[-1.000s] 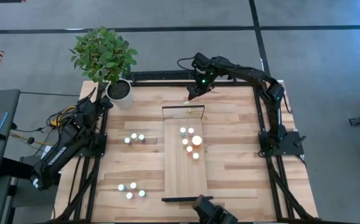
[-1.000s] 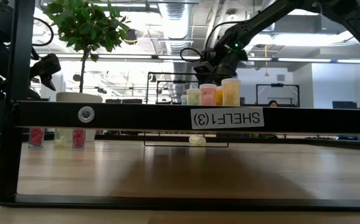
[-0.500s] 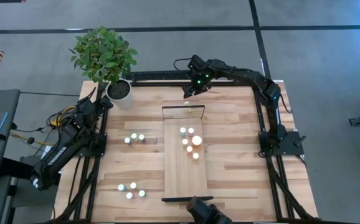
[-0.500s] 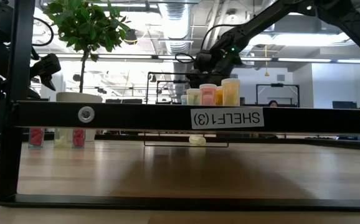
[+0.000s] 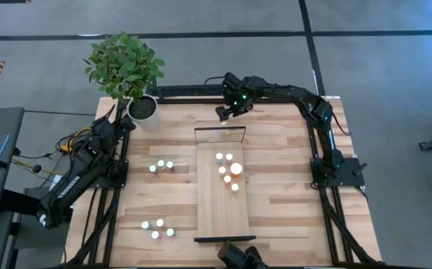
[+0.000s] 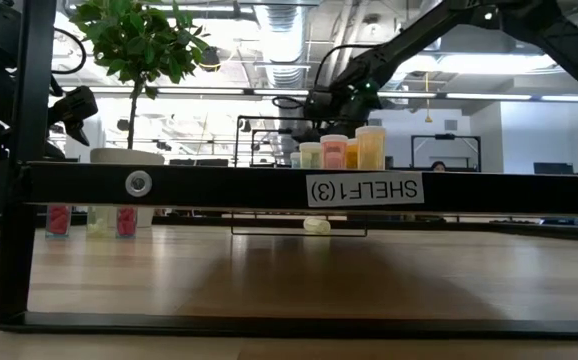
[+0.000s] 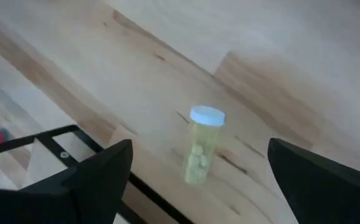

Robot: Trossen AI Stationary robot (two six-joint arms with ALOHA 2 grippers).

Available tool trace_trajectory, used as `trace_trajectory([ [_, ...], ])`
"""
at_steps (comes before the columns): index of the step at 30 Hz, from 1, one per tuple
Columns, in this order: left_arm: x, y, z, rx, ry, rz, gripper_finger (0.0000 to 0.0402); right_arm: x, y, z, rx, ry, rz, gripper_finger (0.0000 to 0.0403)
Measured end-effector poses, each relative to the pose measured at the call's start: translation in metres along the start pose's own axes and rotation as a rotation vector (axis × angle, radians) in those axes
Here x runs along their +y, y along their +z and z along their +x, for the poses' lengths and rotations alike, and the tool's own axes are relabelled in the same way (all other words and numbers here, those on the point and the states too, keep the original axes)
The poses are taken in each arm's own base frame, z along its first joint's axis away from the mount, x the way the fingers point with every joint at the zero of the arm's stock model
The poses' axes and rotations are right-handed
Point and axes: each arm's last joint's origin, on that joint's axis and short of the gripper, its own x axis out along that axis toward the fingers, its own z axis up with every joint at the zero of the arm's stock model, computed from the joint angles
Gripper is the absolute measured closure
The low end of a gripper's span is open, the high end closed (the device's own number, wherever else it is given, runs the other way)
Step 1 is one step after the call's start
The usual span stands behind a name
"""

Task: Pick and place medicine bottles onto shelf by color
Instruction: Put the yellow pill bottle on the shelf

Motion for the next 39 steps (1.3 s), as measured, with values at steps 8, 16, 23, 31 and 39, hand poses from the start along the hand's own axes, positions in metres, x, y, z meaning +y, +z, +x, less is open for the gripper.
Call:
trace_trajectory([
  [8, 0.000, 0.000, 0.000, 0.001, -0.001, 0.000, 0.0191, -0.004, -0.003, 0.027, 0.048, -0.015, 0.054, 0.0010],
  [16, 0.000, 0.000, 0.000, 0.000, 0.000, 0.000, 0.0191, 0.000, -0.015, 0.040, 0.037, -0.056, 0.087, 0.0014],
  [23, 0.000, 0.000, 0.000, 0.000, 0.000, 0.000, 0.0191, 0.008, -0.022, 0.045, -0.011, -0.139, 0.120, 0.0014],
  [31, 0.000, 0.000, 0.000, 0.000, 0.000, 0.000, 0.0191, 0.014, -0.025, 0.047, -0.023, -0.160, 0.154, 0.0056],
  [39, 0.000, 0.000, 0.000, 0.000, 0.000, 0.000, 0.0191, 0.024, -0.033, 0.050, -0.009, -0.157, 0.128, 0.0197],
])
